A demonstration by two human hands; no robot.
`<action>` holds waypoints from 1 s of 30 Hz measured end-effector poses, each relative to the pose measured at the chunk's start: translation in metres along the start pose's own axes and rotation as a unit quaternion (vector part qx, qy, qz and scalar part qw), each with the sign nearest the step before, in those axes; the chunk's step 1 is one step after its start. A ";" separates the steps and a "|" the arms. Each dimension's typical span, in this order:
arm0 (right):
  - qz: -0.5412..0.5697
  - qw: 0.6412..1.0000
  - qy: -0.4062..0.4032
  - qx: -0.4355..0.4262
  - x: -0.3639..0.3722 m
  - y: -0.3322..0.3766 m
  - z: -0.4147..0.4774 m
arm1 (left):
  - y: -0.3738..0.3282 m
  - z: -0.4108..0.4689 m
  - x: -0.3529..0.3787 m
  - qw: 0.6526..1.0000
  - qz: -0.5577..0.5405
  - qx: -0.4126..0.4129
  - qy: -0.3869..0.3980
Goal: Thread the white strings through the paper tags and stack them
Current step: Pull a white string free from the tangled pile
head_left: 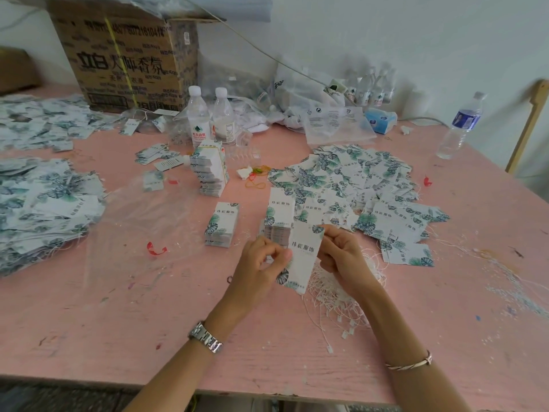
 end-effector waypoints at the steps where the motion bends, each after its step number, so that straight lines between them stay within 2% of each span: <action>1: 0.002 1.000 0.001 -0.001 0.001 0.001 0.000 | 0.001 -0.001 0.001 1.000 -0.004 0.002 -0.002; 19: 0.016 1.000 0.019 0.005 0.003 0.001 -0.001 | 0.014 -0.010 0.005 1.000 0.000 0.011 -0.014; 25: 0.009 0.999 0.034 0.017 0.004 -0.003 0.000 | 0.018 -0.010 0.004 0.990 0.113 0.039 -0.074; 28: -0.010 0.998 0.050 0.020 0.005 -0.003 -0.001 | 0.015 -0.013 0.002 0.963 0.211 0.095 -0.135; 30: -0.017 0.998 0.060 0.018 0.005 -0.002 -0.002 | 0.010 -0.013 0.002 0.948 0.228 0.136 -0.175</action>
Point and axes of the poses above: each hand's wrist, its own z-axis towards the middle knuckle, its own x-axis out of the palm, y = z × x, the point moved 3 cm from there along z, towards the middle knuckle, and after that the axes turned 1 degree about -z, right-handed, at the moved point
